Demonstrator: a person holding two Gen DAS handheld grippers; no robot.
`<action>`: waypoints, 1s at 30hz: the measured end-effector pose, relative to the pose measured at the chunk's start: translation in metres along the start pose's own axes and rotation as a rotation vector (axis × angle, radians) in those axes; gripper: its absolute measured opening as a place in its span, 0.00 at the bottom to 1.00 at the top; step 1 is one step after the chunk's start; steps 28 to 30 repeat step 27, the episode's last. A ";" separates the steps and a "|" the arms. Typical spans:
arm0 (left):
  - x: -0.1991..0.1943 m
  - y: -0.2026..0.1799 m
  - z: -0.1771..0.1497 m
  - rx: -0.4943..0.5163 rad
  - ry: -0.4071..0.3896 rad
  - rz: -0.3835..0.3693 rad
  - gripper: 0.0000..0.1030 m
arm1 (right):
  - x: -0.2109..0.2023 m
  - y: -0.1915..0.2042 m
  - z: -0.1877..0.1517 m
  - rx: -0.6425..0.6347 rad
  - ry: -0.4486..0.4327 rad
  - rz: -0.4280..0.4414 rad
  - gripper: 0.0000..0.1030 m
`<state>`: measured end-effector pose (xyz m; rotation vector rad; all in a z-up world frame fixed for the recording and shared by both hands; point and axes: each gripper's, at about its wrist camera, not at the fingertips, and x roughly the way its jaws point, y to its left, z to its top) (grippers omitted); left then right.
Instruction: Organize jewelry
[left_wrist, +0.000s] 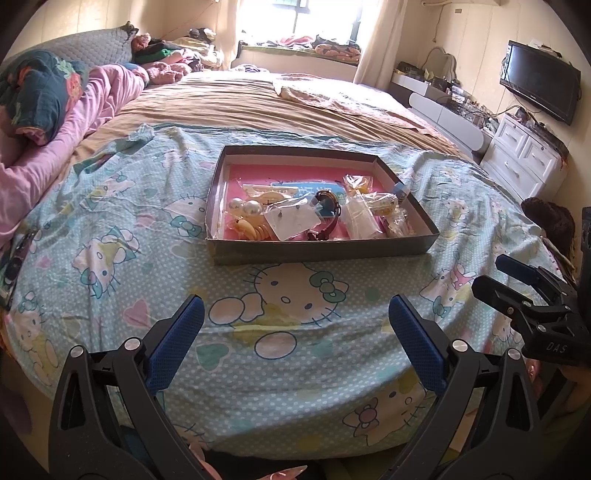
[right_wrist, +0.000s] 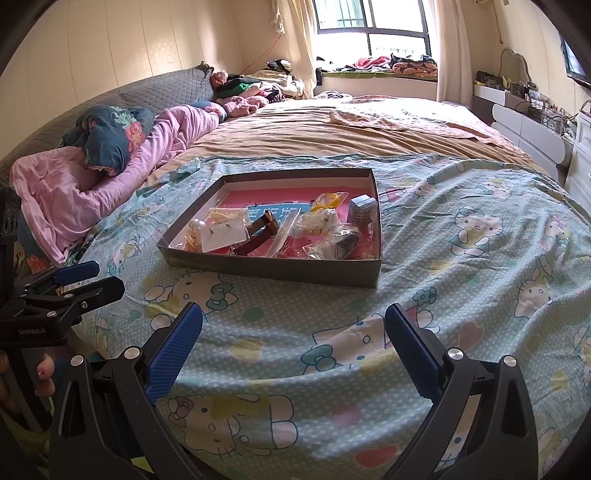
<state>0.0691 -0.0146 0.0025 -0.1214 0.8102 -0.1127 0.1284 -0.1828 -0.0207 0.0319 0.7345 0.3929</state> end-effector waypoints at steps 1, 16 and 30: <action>0.000 0.001 0.000 0.000 0.000 -0.002 0.91 | 0.000 0.000 0.000 0.000 0.001 -0.001 0.95; 0.019 0.035 0.000 -0.061 0.055 0.069 0.91 | 0.018 -0.039 0.003 0.089 0.048 -0.140 0.95; 0.102 0.204 0.073 -0.314 0.119 0.311 0.91 | 0.056 -0.200 0.032 0.246 0.048 -0.573 0.95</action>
